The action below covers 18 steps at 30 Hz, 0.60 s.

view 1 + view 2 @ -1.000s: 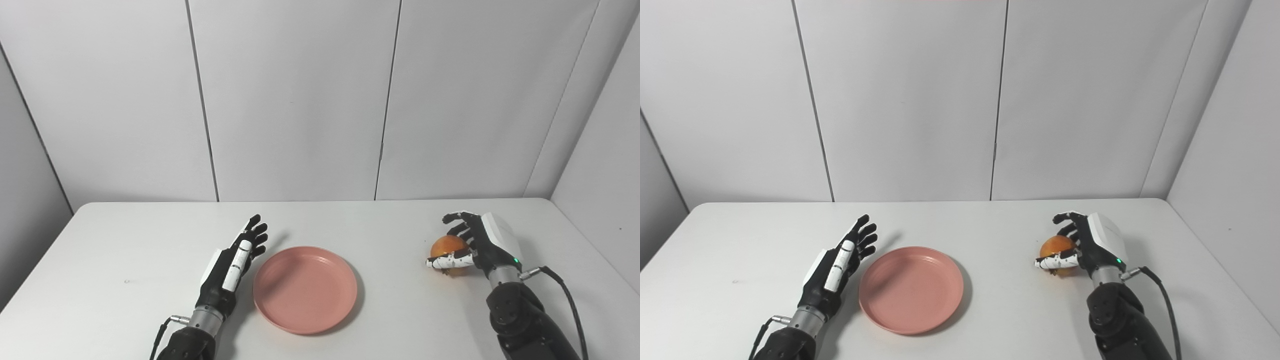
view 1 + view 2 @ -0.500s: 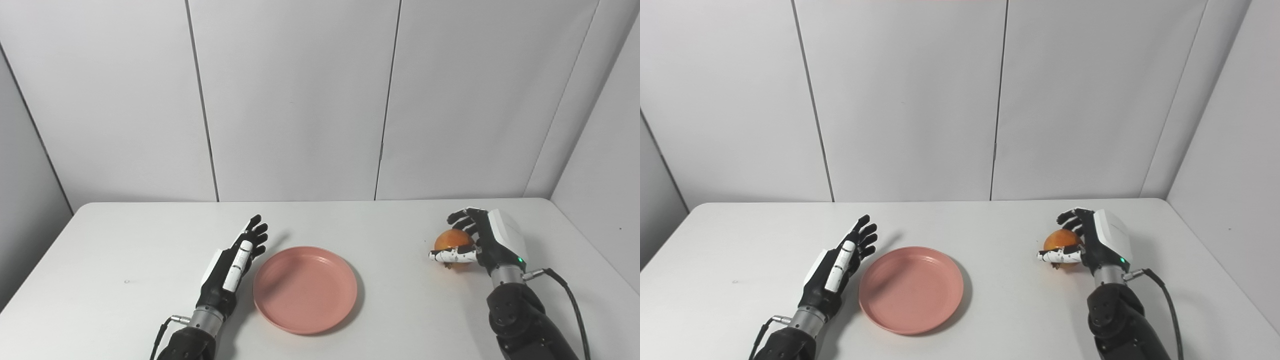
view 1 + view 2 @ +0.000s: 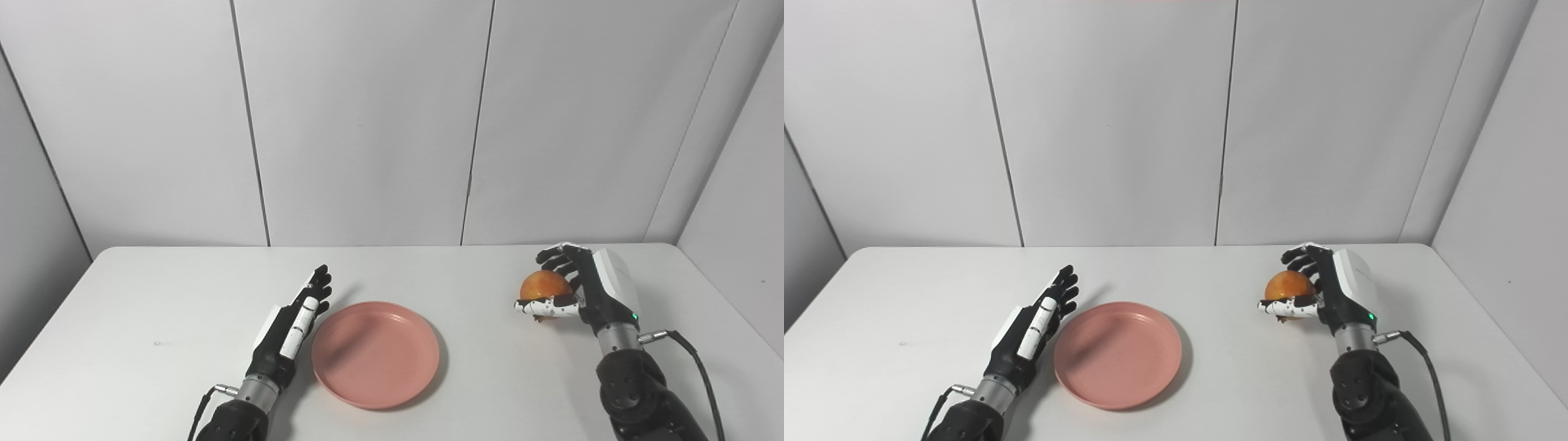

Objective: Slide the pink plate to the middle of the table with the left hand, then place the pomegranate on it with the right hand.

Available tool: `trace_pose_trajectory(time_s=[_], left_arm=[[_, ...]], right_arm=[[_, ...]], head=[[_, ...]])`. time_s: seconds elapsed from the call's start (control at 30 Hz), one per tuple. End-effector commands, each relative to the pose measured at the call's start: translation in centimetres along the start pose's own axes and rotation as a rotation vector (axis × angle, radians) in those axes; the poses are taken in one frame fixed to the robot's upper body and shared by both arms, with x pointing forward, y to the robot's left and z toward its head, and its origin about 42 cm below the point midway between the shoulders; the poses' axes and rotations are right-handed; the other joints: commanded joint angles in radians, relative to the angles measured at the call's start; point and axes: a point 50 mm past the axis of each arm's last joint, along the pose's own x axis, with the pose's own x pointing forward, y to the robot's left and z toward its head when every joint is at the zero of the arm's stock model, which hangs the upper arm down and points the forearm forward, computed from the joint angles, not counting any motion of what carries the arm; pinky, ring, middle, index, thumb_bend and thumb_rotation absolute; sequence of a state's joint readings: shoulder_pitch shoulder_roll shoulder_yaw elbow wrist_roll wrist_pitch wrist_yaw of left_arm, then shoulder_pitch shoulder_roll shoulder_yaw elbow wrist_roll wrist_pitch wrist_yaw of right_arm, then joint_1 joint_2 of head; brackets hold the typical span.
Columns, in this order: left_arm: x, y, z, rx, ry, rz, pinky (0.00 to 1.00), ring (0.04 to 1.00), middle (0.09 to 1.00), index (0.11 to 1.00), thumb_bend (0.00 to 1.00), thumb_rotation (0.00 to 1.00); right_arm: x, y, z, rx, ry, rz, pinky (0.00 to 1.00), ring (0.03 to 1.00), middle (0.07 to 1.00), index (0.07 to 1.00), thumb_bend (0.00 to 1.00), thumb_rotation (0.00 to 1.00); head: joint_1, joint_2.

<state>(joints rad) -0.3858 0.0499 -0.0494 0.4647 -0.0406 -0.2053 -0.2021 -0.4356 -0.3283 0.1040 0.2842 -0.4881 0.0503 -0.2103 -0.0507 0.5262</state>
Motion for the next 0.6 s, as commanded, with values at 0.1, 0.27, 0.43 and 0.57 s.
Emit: trace_pose_trajectory(time_s=[0.1,0.27,0.43,0.57], left_arm=[[-0.4,-1.9,-1.0,-0.035,0.030,-0.015,0.96,0.978,0.990,0.992,0.53,1.00],[-0.3,-2.5,-0.9,-0.024,0.021,-0.003,0.95,0.972,0.985,0.985,0.52,1.00],[-0.1,-3.1,-0.8,-0.019,0.021,-0.001,0.95,0.977,0.987,0.984,0.52,1.00],[0.0,-3.4,-0.8,-0.014,0.023,0.000,0.95,0.979,0.987,0.981,0.53,1.00]], right_arm=[[0.6,-1.7,3.3,0.038,-0.154,-0.034,0.30,0.366,0.469,0.547,0.51,0.00],[0.0,-1.9,3.9,0.074,-0.194,-0.022,0.34,0.389,0.486,0.538,0.51,0.00],[-0.6,-1.5,4.8,0.095,-0.237,0.013,0.34,0.389,0.480,0.536,0.51,0.00],[-1.2,-0.9,5.7,0.121,-0.270,0.050,0.33,0.383,0.469,0.543,0.51,0.00]], head=[[0.009,-0.001],[0.023,0.003],[0.033,0.004],[0.035,0.004]])
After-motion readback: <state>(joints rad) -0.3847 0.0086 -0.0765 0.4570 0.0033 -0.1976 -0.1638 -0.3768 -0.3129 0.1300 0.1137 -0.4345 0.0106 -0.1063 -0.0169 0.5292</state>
